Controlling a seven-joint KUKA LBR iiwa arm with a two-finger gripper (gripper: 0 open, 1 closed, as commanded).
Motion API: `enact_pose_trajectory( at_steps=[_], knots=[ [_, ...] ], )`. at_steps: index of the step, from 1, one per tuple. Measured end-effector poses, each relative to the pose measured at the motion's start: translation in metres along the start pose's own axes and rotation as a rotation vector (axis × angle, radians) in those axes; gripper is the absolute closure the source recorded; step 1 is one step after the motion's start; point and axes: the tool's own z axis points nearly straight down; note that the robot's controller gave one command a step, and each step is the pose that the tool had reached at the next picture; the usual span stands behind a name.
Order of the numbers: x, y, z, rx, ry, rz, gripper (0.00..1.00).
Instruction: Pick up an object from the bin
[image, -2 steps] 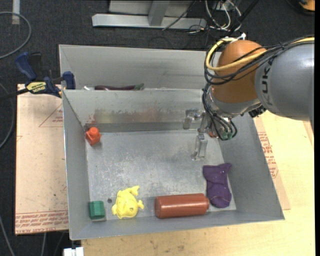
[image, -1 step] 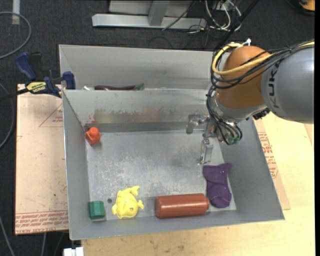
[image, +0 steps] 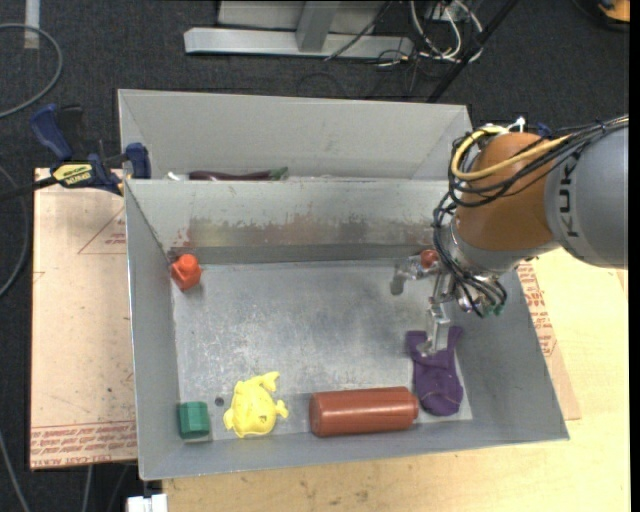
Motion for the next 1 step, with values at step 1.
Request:
enact_pose_trajectory(
  at_steps=[1],
  knots=[
    [0.0326, -0.0127, 0.0038, -0.007, 0.015, 0.033, 0.00]
  ],
)
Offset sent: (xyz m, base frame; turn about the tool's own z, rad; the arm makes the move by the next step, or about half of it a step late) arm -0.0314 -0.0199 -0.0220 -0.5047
